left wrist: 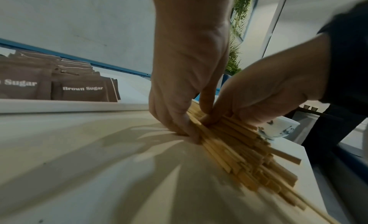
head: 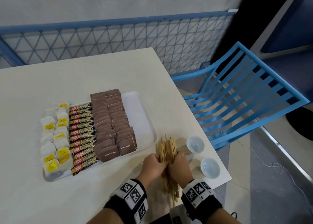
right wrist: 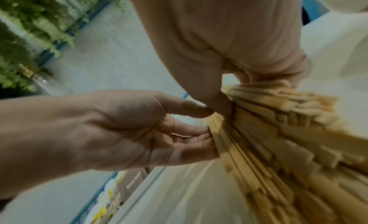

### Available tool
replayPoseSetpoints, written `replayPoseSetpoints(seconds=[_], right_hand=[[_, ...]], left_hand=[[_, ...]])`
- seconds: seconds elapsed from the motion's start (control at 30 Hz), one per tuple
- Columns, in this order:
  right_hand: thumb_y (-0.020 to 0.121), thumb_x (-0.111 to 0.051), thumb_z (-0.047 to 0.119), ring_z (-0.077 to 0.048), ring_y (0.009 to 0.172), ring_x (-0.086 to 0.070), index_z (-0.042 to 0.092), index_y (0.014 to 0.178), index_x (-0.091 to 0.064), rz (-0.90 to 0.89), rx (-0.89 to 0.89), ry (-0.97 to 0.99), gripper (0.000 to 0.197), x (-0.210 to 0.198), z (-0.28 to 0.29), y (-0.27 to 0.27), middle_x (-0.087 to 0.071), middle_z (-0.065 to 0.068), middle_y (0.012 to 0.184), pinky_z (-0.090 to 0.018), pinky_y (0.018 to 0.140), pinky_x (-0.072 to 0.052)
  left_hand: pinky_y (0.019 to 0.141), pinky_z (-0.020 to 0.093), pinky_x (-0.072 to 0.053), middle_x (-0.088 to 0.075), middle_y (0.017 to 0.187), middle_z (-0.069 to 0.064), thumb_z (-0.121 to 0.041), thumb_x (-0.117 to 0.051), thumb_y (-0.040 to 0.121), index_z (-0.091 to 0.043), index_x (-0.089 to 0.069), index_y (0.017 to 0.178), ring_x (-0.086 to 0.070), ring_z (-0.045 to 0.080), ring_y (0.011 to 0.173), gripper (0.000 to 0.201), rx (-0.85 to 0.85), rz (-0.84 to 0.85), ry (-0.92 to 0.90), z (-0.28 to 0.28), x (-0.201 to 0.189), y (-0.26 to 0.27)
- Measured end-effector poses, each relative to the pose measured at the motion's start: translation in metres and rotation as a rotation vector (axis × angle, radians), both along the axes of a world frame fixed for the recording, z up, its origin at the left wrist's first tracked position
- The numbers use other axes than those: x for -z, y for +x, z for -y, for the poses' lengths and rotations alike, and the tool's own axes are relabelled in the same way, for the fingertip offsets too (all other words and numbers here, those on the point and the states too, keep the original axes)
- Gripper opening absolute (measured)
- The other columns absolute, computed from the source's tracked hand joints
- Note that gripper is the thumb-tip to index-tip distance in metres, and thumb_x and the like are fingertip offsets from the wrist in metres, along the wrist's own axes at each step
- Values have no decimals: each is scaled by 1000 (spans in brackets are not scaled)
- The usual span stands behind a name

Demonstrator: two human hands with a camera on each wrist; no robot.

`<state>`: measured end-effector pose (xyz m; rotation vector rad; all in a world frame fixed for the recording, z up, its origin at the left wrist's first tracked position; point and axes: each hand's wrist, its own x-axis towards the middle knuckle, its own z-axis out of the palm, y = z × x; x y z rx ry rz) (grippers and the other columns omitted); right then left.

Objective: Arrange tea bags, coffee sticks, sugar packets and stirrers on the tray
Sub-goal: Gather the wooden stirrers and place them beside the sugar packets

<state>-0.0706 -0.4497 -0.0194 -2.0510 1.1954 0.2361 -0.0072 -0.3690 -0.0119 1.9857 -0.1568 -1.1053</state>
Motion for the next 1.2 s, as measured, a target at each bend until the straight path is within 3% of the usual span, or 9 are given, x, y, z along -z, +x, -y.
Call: replayPoseSetpoints(seconds=[0.13,0.23,0.33,0.47,0.6,0.73,0.93,1.03,1.2], right_hand=[[92,-47,10,-29,107,-57,-6,114,-46,-22,-24,50,27,-5,-2,9,-57,-19,115,-27,85,-45],[92,-45,12,-30,105,-58,-2,107,-49,-71,-74,70,21,-8,-7,15,-58,-18,113,-31,87,-48],[91,-46,15,-25,90,-55,-5,106,-51,-70,-14,131,26,-3,-7,19,-58,-17,103,-34,83,-48],[91,-48,13,-22,87,-49,10,80,-51,-34,17,180,12,3,-10,20,-55,-13,98,-37,87,-47],[97,-36,12,-29,114,-49,-2,119,-48,-104,27,169,29,-5,-15,20,-49,-17,124,-34,98,-43],[96,-40,13,-28,115,-52,-2,121,-42,0,92,201,29,-7,-21,18,-51,-17,124,-28,90,-43],[93,-47,13,-36,103,-58,0,115,-43,223,292,371,26,5,-26,18,-58,-20,107,-51,91,-49],[93,-45,17,-31,98,-61,1,108,-44,229,275,389,22,11,-24,19,-59,-16,102,-49,87,-52],[92,-47,20,-27,98,-62,3,111,-48,210,211,385,26,14,-29,20,-61,-16,108,-45,87,-53]], left_hand=[[83,45,-55,-71,83,6,-23,-63,83,-13,-70,85,-66,25,83,13,-45,-40,-4,0,11,2],[73,38,-53,-63,71,6,-20,-58,87,-9,-65,73,-60,23,71,19,-74,-13,12,-1,13,5],[62,29,-43,-54,63,4,-21,-57,89,-11,-57,66,-52,20,64,24,-95,-29,34,0,15,9],[68,28,-44,-62,83,9,-19,-54,88,-5,-64,97,-58,24,80,20,-123,-104,42,4,14,14],[72,30,-43,-62,105,15,-17,-47,87,-3,-56,115,-59,28,97,32,-134,-192,66,6,10,12],[77,33,-47,-61,110,15,-19,-40,92,-5,-56,114,-57,28,100,30,-181,-245,36,8,8,7],[79,32,-45,-58,103,13,-17,-35,92,-3,-55,115,-53,24,91,33,-196,-212,9,12,5,0],[97,43,-46,-51,128,16,-22,-35,91,-10,-48,128,-53,28,109,42,-184,-167,11,12,1,-1],[100,44,-44,-55,123,12,-24,-43,95,-13,-40,131,-54,28,112,38,-275,-206,-69,10,-5,2]])
